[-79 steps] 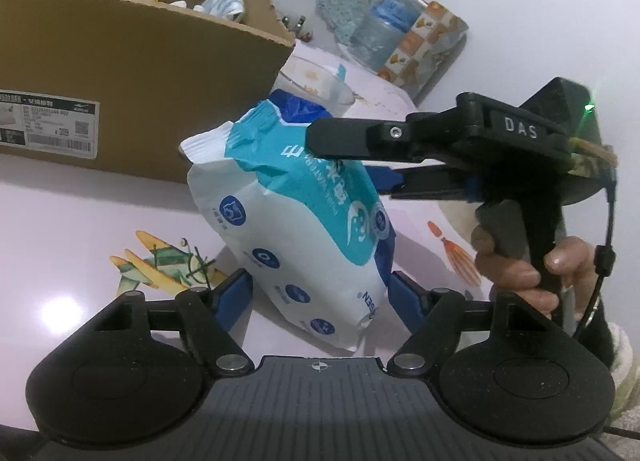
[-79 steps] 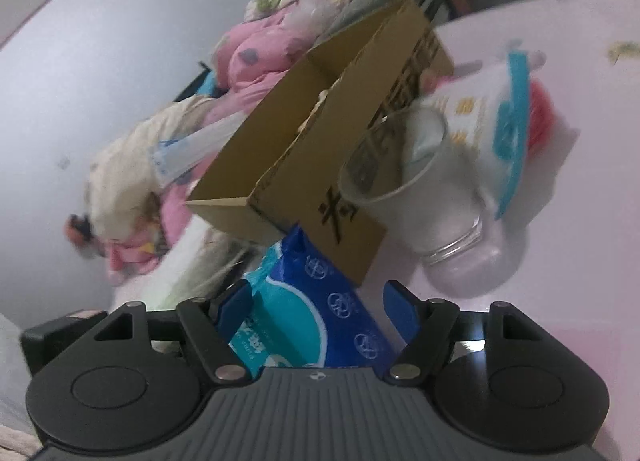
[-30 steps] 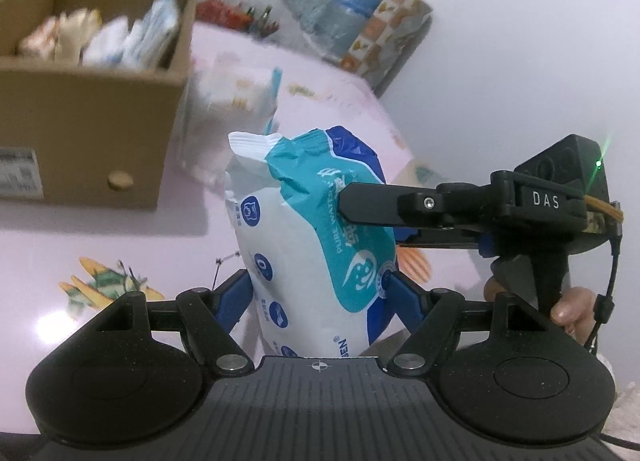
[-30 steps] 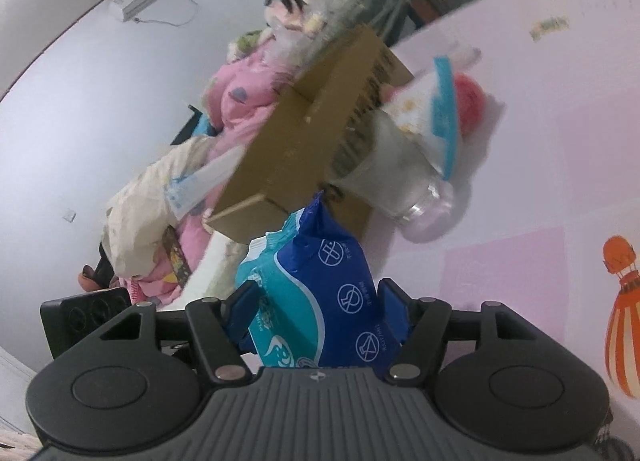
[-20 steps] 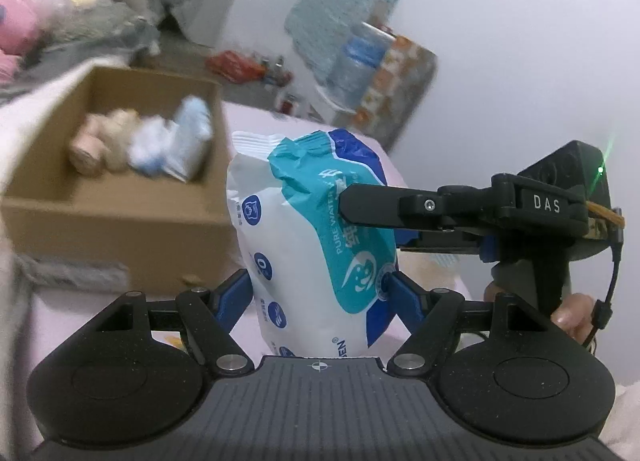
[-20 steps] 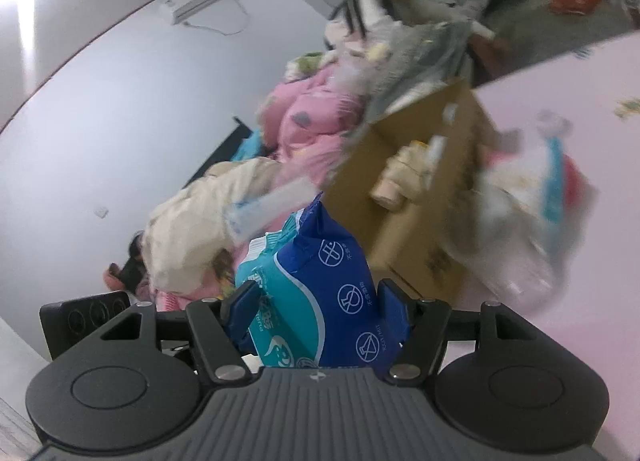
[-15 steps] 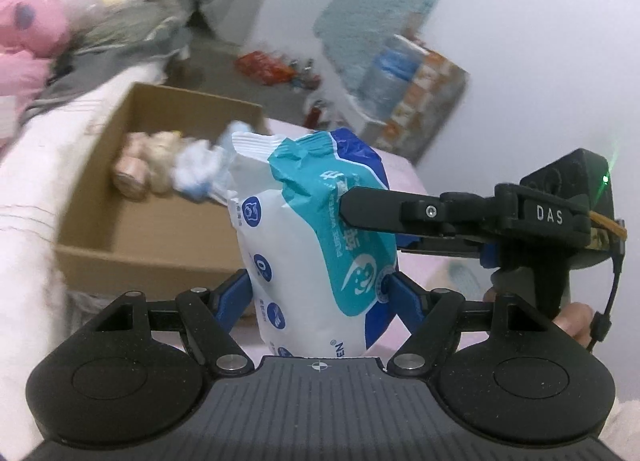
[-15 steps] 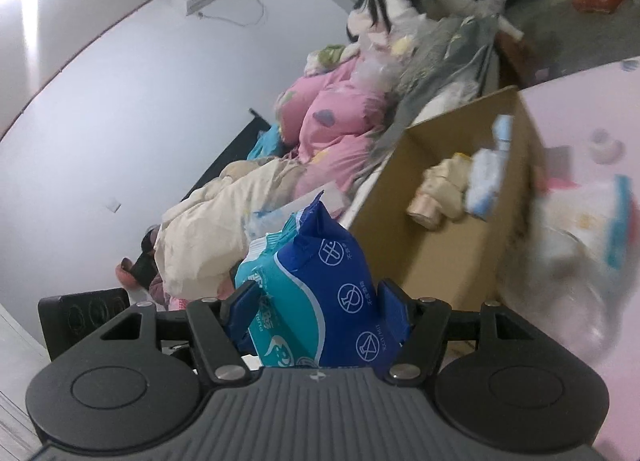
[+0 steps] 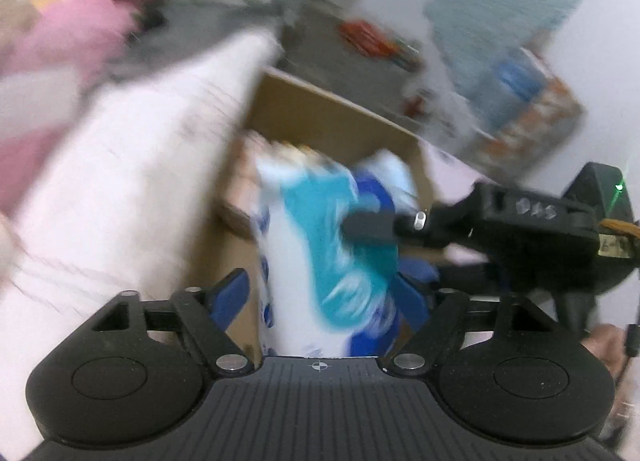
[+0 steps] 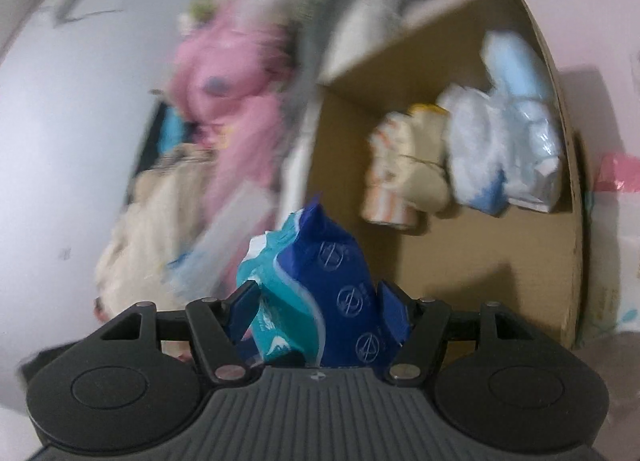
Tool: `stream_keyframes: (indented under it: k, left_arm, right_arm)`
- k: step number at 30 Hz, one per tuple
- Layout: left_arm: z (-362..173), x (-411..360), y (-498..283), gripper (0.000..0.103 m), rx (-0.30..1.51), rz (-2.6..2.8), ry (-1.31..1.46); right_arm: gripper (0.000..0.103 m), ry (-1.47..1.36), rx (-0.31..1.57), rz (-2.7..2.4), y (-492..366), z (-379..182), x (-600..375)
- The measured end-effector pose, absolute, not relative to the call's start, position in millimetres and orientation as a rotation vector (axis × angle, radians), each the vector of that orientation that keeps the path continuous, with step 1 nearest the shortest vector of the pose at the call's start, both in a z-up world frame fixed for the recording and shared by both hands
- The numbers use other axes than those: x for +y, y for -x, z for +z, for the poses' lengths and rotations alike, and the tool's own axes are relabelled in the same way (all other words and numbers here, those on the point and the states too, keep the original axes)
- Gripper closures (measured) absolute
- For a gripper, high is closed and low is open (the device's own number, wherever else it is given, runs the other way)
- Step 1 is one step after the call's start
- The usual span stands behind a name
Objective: Organize soft objects
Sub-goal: 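Lower the wet-wipes pack into the box and open both grippers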
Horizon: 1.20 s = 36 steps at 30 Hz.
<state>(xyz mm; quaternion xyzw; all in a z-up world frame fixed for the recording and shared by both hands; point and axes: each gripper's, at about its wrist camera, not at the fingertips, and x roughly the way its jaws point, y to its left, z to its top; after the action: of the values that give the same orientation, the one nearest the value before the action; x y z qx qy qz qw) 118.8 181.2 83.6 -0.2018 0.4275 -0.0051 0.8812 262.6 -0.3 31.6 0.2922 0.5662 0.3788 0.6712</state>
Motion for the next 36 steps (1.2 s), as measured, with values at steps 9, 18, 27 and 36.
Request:
stream_keyframes:
  k: [9, 18, 27, 36]
  left_arm:
    - [81, 195, -111, 0.015, 0.836, -0.004, 0.414]
    - [87, 200, -101, 0.013, 0.813, -0.034, 0.42]
    - [91, 205, -96, 0.011, 0.792, -0.048, 0.416]
    - [94, 208, -93, 0.011, 0.776, -0.036, 0.415]
  right_arm:
    - [0.044, -0.565, 1.416, 0.716, -284, -5, 34]
    - [0.035, -0.469, 1.457, 0.65, -293, -21, 62]
    - [0.035, -0.468, 1.566, 0.76, -277, -25, 72]
    - [0.043, -0.511, 1.348, 0.664, -306, -2, 56]
